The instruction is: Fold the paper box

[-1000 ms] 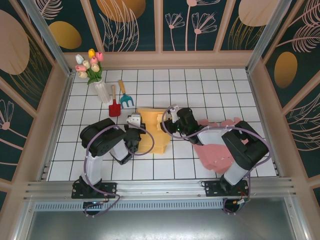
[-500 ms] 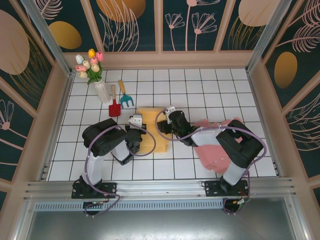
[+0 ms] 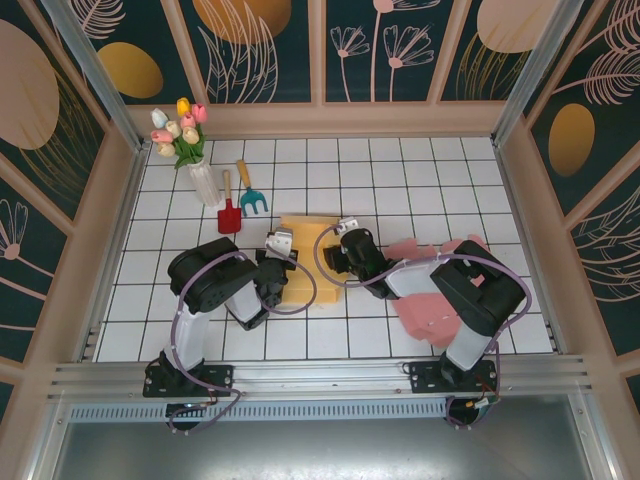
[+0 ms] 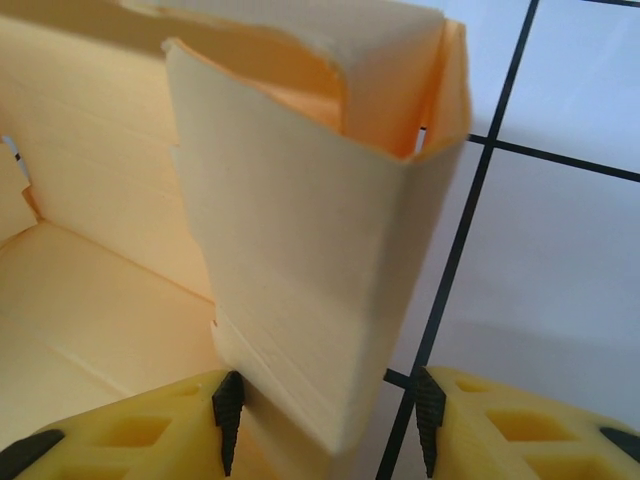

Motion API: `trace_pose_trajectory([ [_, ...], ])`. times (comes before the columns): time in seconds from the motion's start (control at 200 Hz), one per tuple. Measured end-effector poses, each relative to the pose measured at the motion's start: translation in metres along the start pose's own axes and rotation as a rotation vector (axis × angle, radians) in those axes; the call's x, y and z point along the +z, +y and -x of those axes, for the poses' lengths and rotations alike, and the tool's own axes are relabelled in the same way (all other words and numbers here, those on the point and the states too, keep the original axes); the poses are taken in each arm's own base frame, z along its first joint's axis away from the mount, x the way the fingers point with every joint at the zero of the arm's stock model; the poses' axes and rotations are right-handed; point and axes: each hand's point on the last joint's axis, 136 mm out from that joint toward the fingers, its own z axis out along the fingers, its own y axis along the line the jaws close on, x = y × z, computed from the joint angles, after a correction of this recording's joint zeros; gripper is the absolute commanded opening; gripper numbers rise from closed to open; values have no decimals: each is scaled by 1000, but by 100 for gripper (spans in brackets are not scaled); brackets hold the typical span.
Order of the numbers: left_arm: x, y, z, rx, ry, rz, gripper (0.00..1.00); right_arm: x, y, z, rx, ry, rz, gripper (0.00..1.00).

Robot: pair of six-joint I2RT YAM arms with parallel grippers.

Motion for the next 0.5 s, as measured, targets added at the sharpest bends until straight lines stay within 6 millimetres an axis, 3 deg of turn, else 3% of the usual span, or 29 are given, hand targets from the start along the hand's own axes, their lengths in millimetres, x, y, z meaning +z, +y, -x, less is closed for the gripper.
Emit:
trace_pose_trajectory([
  [0.24, 0, -4, 0, 7, -2, -18, 0, -1, -12, 4, 38, -23, -72, 47],
  [0.41, 0, -5, 1, 7, -3, -20, 0, 2, -6, 10, 46, -46, -98, 43],
  [0.5, 0, -5, 1, 7, -4, -18, 0, 7, -3, 11, 43, -54, -128, 32],
])
